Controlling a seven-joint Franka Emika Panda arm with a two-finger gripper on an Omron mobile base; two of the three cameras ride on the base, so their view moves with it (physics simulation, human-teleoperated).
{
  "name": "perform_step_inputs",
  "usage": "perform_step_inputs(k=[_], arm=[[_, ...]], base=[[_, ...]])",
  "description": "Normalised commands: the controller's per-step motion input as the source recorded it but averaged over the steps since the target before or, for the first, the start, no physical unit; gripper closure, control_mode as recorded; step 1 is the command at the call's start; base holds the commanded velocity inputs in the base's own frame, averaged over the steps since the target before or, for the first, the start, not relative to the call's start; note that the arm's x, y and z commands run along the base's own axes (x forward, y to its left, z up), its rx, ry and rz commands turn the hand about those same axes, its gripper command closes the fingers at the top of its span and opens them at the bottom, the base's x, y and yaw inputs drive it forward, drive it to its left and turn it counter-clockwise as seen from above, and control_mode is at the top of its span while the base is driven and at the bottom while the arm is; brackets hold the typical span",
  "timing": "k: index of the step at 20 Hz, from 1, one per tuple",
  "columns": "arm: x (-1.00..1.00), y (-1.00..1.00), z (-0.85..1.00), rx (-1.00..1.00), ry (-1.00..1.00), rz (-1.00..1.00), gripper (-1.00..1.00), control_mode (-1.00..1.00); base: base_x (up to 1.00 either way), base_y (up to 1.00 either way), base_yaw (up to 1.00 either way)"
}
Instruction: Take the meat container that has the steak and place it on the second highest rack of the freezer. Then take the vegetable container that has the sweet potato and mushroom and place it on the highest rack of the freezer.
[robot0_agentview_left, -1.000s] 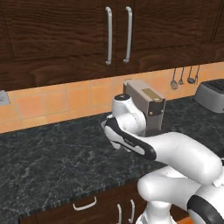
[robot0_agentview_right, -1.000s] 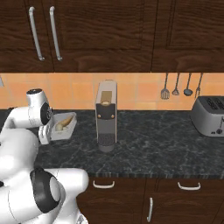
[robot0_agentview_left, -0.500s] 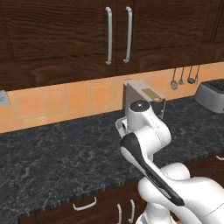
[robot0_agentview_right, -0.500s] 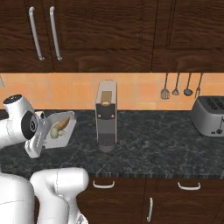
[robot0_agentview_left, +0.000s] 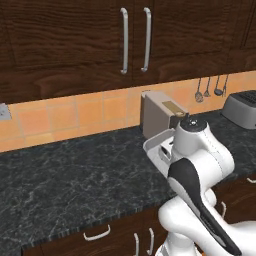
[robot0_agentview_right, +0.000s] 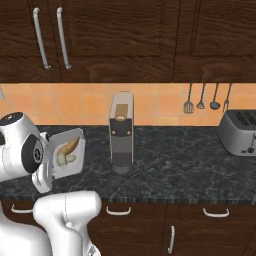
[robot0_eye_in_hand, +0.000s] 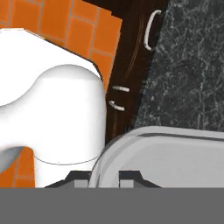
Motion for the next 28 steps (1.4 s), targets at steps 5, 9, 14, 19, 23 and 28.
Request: perform_step_inputs(k=[5, 9, 14, 19, 23, 28], arm=[[-0.54, -0.16, -0.28, -0.01, -0.09, 0.21, 1.00, -1.00], [-0.40, 0.00, -0.17, -0.01, -0.06, 0.04, 1.00, -1.00], [-0.34, 0.00, -0.09, -0.01, -0.05, 0.02, 1.00, 1.00], [0.00, 0.00, 0.00, 0.00, 0.00, 0.00, 1.00, 1.00], [0.00, 0.00, 0.00, 0.00, 0.00, 0.00, 1.00, 1.00], [0.00, 0.00, 0.00, 0.00, 0.00, 0.00, 1.00, 1.00]], base=[[0.00, 0.00, 0.00], [0.00, 0.00, 0.00], [-0.15, 0.00, 0.00], [-0.88, -0.17, -0.30], [-0.38, -0.38, -0.56], [-0.10, -0.36, -0.66]])
